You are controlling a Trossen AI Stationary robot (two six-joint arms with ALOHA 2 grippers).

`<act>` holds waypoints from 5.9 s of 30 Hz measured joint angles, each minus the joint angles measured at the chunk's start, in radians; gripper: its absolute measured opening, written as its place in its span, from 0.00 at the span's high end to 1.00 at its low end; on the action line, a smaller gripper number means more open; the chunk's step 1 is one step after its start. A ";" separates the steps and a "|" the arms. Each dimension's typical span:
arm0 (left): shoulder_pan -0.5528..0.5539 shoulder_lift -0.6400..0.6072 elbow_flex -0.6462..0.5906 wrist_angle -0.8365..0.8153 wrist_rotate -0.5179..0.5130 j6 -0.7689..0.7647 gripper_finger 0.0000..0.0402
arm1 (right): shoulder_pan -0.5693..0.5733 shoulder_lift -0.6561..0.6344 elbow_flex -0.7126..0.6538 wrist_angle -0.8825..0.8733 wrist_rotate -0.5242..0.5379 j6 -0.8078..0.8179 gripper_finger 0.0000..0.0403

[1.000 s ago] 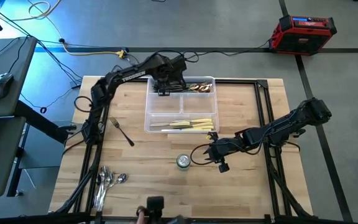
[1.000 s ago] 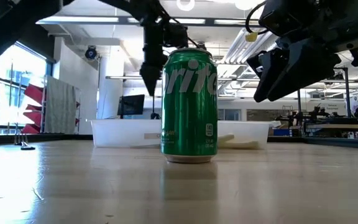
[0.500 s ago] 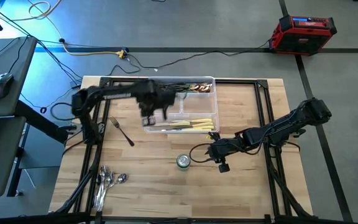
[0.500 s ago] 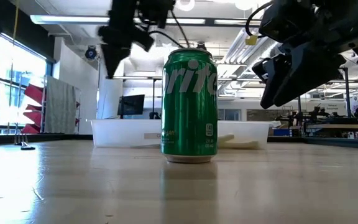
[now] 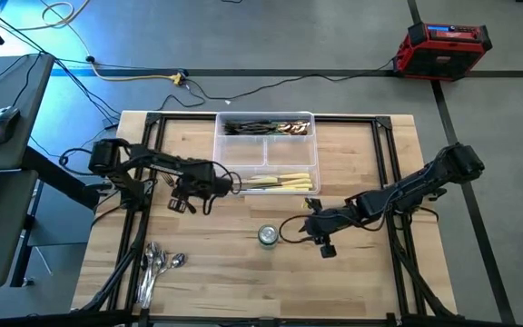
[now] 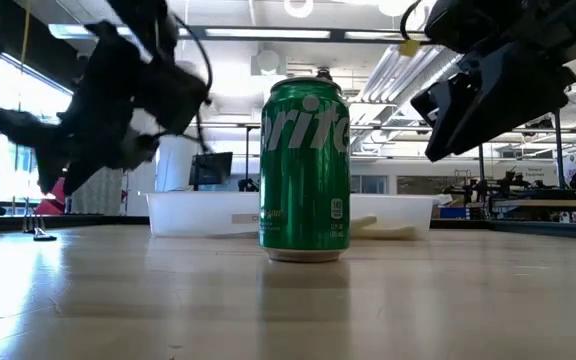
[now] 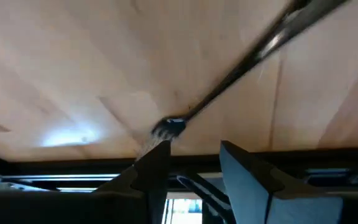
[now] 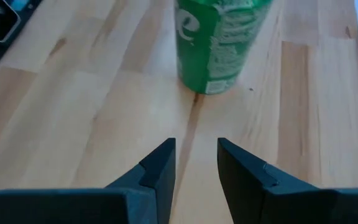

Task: Sort silverware
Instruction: Put the black fork into the silverware tray, then adjust the silverware tray, then put the silver spoon into the silverware tray

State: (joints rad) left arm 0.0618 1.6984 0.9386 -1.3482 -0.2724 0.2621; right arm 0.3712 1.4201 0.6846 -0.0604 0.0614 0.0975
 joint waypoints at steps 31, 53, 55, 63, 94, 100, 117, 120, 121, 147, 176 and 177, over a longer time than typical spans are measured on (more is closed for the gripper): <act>0.062 0.114 -0.132 0.192 -0.034 -0.071 0.98 | 0.038 0.000 0.000 0.017 0.040 -0.008 0.75; 0.114 -0.002 0.449 -0.192 -0.290 -0.261 1.00 | 0.038 0.000 0.000 0.019 0.040 -0.011 0.75; 0.133 -0.002 0.498 -0.178 -0.304 -0.258 1.00 | 0.038 0.000 0.000 0.020 0.041 -0.011 0.75; 0.223 0.005 0.559 0.208 -0.336 -0.072 1.00 | 0.038 0.000 0.000 0.020 0.041 -0.012 0.75; 0.449 0.228 0.592 0.512 -0.266 0.250 0.70 | 0.035 0.000 0.000 -0.003 0.052 -0.054 0.75; 0.329 0.037 0.553 0.372 -0.210 0.012 0.70 | 0.035 0.000 0.000 -0.005 0.172 -0.079 0.75; -0.190 -0.252 -0.119 0.704 -0.090 -0.688 0.83 | 0.034 -0.118 0.000 -0.304 0.477 0.215 0.75; -0.222 -0.254 -0.173 0.804 -0.132 -0.741 0.84 | 0.014 -0.099 0.000 -0.288 0.481 0.216 0.75; -0.228 -0.254 -0.183 0.818 -0.158 -0.753 0.85 | 0.008 -0.091 0.000 -0.283 0.485 0.217 0.75; -0.263 -0.252 -0.190 0.832 -0.424 -0.815 0.87 | -0.182 0.164 0.000 -0.151 0.457 0.129 0.75; -0.950 -0.093 0.193 0.408 -0.080 -1.911 1.00 | 0.002 0.076 0.001 -0.157 0.647 0.182 0.75; -0.972 -0.061 0.206 0.405 -0.024 -1.975 1.00 | 0.007 0.070 0.001 -0.156 0.654 0.183 0.75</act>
State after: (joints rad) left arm -0.9098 1.6374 1.1449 -0.9428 -0.2963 -1.7129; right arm 0.3784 1.4904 0.6853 -0.2166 0.7154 0.2802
